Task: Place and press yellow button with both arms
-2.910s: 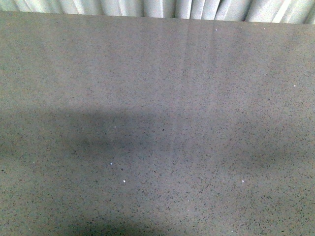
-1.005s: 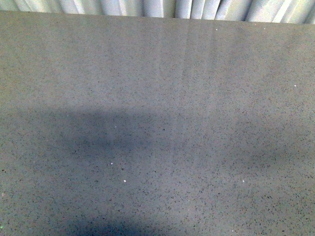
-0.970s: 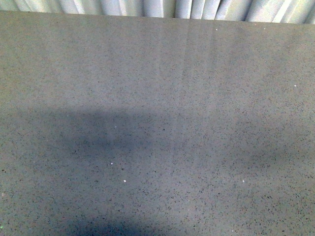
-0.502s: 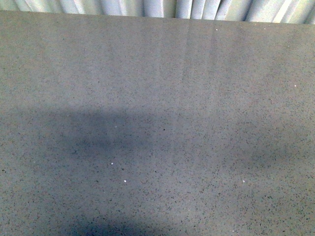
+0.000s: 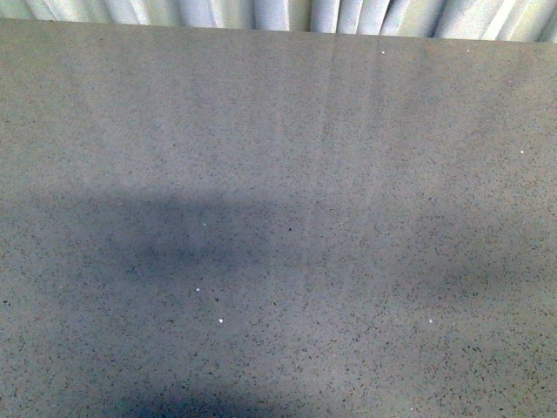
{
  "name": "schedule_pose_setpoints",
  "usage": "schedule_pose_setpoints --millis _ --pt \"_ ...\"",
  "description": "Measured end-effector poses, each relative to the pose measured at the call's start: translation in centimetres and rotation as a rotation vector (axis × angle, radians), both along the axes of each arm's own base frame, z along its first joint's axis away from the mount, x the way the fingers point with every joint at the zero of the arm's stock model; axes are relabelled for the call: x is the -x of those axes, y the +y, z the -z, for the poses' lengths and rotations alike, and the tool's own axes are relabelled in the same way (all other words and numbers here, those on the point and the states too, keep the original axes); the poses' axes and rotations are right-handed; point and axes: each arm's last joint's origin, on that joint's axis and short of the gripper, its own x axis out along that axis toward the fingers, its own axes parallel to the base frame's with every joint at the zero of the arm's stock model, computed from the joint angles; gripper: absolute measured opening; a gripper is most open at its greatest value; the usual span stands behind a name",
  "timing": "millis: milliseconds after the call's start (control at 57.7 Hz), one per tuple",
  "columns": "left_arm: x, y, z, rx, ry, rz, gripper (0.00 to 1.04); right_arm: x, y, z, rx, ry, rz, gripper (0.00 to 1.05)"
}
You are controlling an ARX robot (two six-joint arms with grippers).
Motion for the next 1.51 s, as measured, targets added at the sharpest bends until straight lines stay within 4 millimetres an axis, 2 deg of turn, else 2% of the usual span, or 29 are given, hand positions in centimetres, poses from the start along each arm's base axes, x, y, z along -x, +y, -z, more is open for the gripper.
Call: schedule_pose_setpoints --millis 572,849,935,1091,1230,1334,1369,1420,1507 --pt "0.1 -0.9 1.2 -0.048 0.034 0.031 0.95 0.0 0.0 0.0 0.0 0.0 0.0 0.96" --pt "0.1 -1.4 1.4 -0.062 0.036 0.051 0.59 0.0 0.0 0.0 0.0 0.0 0.0 0.96" --pt "0.2 -1.5 1.5 -0.068 0.039 0.057 0.39 0.0 0.0 0.0 0.0 0.0 0.0 0.96" --pt "0.2 -1.5 1.3 -0.076 0.036 0.064 0.35 0.0 0.0 0.0 0.0 0.0 0.0 0.96" --pt "0.2 -1.8 -0.2 -0.094 -0.005 0.08 0.35 0.0 0.0 0.0 0.0 0.0 0.0 0.96" --pt "-0.1 -2.5 -2.7 -0.134 -0.069 0.107 0.35 0.0 0.0 0.0 0.0 0.0 0.0 0.96" --pt "-0.5 -3.4 -4.2 -0.15 -0.112 0.133 0.35 0.0 0.0 0.0 0.0 0.0 0.0 0.96" --pt "-0.8 -4.4 -5.5 -0.159 -0.145 0.159 0.35 0.0 0.0 0.0 0.0 0.0 0.0 0.96" --pt "-1.7 -8.5 -8.6 -0.163 -0.238 0.268 0.35 0.0 0.0 0.0 0.0 0.0 0.0 0.96"
